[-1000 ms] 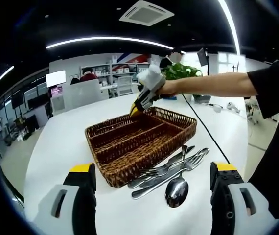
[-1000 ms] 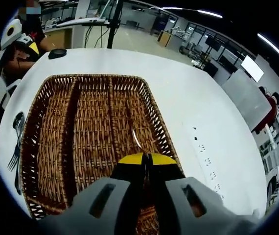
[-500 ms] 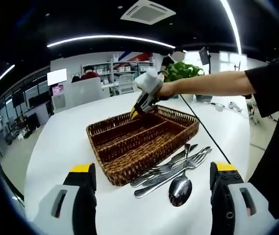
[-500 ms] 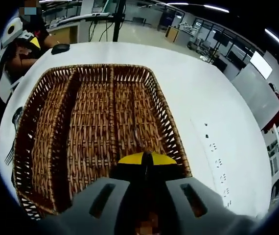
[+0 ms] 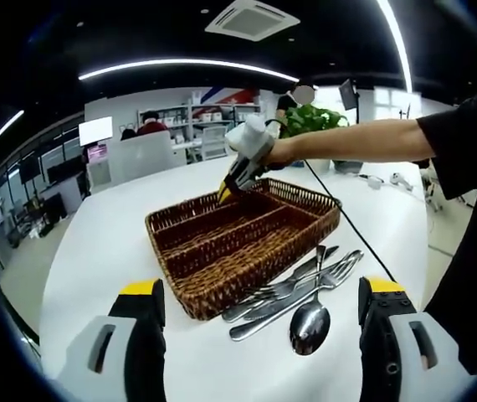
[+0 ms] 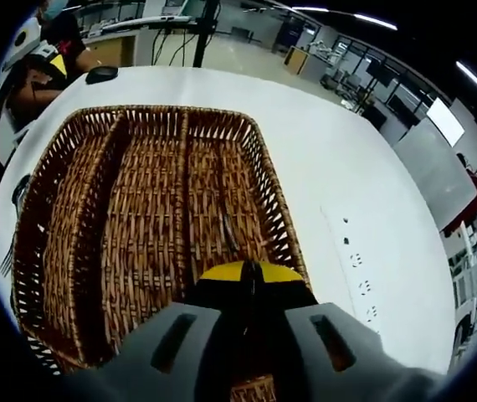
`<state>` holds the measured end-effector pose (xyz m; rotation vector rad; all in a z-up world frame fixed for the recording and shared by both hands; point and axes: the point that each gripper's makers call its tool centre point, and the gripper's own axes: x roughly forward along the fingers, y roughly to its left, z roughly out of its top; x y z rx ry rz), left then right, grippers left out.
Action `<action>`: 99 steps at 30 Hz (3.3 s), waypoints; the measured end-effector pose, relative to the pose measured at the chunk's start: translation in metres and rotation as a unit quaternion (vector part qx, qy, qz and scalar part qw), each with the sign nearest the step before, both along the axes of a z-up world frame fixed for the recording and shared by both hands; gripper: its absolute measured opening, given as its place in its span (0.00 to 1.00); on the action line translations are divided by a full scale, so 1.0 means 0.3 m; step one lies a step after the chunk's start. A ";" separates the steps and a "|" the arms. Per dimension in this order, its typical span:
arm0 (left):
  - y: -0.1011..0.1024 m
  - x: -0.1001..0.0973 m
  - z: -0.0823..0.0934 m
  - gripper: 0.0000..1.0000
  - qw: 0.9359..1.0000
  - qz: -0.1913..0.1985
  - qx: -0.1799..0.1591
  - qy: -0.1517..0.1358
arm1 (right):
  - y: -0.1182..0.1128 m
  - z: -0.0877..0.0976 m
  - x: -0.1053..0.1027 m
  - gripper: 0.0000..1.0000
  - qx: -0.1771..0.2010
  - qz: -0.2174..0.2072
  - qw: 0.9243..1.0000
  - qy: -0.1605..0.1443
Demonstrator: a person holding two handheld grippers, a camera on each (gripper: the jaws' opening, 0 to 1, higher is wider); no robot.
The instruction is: Arrange the knives, forks, and spoons in their matching storage slots by inserting each utensil handle-first until every utensil is classified and aligned in the correct compartment
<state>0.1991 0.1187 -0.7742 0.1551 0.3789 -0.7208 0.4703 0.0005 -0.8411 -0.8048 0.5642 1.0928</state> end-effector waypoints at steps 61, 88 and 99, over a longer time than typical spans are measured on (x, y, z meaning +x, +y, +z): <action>-0.078 -0.007 0.057 0.99 0.999 -0.025 -0.022 -0.023 | -0.279 0.326 -0.339 0.36 0.204 -0.201 0.956 -0.069; -0.101 -0.025 0.080 0.99 0.998 -0.019 -0.046 -0.026 | -0.376 0.289 -0.780 0.79 0.246 -0.284 0.924 -0.077; -0.067 -0.048 0.064 0.99 0.999 -0.009 -0.047 -0.023 | -0.389 0.238 -0.878 0.88 0.245 -0.292 0.923 -0.055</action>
